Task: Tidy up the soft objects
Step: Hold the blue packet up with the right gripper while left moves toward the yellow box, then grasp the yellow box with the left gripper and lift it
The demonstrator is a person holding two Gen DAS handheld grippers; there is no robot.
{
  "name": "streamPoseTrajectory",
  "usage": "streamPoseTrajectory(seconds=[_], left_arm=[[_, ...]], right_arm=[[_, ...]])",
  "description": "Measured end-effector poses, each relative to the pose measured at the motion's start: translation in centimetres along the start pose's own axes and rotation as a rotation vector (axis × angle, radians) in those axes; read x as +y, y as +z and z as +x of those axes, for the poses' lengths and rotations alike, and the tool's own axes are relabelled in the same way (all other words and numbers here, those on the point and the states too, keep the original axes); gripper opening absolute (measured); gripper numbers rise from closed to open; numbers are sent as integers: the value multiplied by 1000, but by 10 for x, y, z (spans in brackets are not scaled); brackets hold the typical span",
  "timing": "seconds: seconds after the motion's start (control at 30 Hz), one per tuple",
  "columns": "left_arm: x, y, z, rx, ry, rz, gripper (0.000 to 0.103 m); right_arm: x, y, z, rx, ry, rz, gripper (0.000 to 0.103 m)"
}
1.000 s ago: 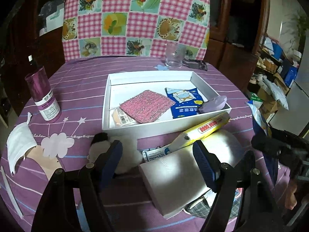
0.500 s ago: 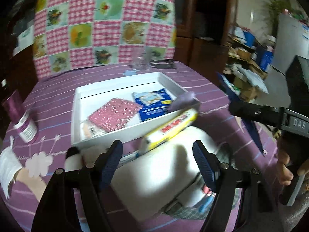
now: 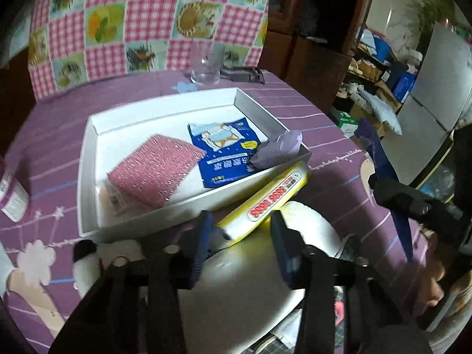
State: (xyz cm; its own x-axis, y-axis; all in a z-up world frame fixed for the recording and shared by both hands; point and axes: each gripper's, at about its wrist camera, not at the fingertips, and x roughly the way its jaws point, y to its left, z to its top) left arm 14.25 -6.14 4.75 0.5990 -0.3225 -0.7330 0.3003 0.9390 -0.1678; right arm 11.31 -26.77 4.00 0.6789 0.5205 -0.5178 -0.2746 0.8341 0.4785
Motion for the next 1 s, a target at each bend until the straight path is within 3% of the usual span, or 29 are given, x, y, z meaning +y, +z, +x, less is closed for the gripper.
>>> streamPoseTrajectory(seconds=[0.07,0.17,0.53,1.0], left_arm=[[2,2,3,14,28,-10,23],[4,2,4,4,30,-28,19],[-5,-11,-19,-115,37,5,16],[0,-13,-42,-196,55,-21,16]], right_arm=[[0,0,0,2,-1,7,80],[-1,0,0,-1,-6,11,80],[2,-3,3,-7,-42,-9,80],[34,-6,15,17,-71,-97,80]])
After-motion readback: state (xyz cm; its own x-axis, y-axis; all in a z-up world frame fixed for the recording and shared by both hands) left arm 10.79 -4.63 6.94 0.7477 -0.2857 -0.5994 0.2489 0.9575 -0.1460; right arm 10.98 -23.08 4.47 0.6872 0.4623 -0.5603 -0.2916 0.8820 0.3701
